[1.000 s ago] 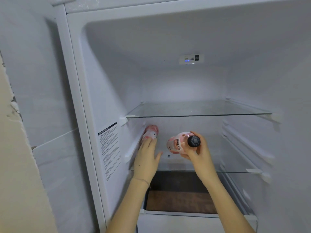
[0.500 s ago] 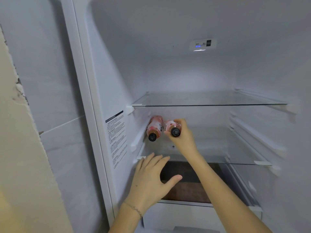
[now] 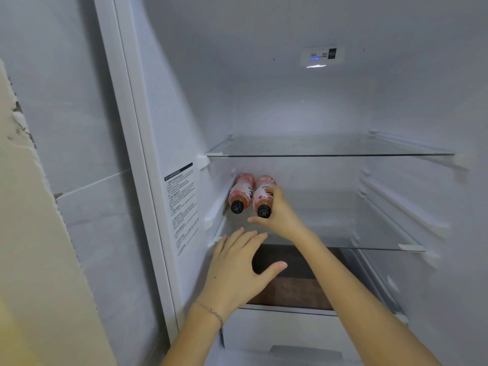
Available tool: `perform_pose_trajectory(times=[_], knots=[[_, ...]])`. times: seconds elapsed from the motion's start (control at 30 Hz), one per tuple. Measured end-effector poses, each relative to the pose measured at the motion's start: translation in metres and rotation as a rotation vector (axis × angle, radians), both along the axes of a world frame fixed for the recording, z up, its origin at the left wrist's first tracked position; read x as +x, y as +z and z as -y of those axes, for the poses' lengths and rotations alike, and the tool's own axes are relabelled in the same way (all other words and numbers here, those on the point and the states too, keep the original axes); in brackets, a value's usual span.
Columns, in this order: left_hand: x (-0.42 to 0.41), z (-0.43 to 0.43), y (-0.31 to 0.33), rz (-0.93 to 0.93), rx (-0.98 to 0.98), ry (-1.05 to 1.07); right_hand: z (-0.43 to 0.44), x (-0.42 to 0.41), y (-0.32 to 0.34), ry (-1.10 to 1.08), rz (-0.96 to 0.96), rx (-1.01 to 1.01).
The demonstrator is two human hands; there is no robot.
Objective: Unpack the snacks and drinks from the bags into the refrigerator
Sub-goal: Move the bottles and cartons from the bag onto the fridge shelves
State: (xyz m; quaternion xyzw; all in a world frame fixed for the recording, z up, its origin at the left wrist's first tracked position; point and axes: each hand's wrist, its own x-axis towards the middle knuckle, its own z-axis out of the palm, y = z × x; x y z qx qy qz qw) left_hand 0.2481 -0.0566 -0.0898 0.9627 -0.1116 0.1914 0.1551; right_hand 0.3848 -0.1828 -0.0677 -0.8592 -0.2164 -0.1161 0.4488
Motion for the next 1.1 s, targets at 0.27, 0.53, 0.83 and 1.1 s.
perform_pose_trajectory(times=[0.27, 0.53, 0.83, 1.1], knots=[[0.007, -0.004, 0.006, 0.005, 0.001, -0.007, 0.023, 0.0, 0.023, -0.015, -0.059, -0.121], [0.005, -0.003, 0.012, 0.004, 0.015, -0.013, 0.019, 0.008, 0.024, -0.054, -0.089, -0.155], [0.005, -0.003, 0.013, 0.021, 0.016, -0.02, 0.012, 0.011, 0.026, -0.05, -0.102, -0.175], [0.002, -0.009, 0.012, 0.067, 0.008, -0.05, 0.02, -0.051, 0.02, -0.218, 0.043, -0.028]])
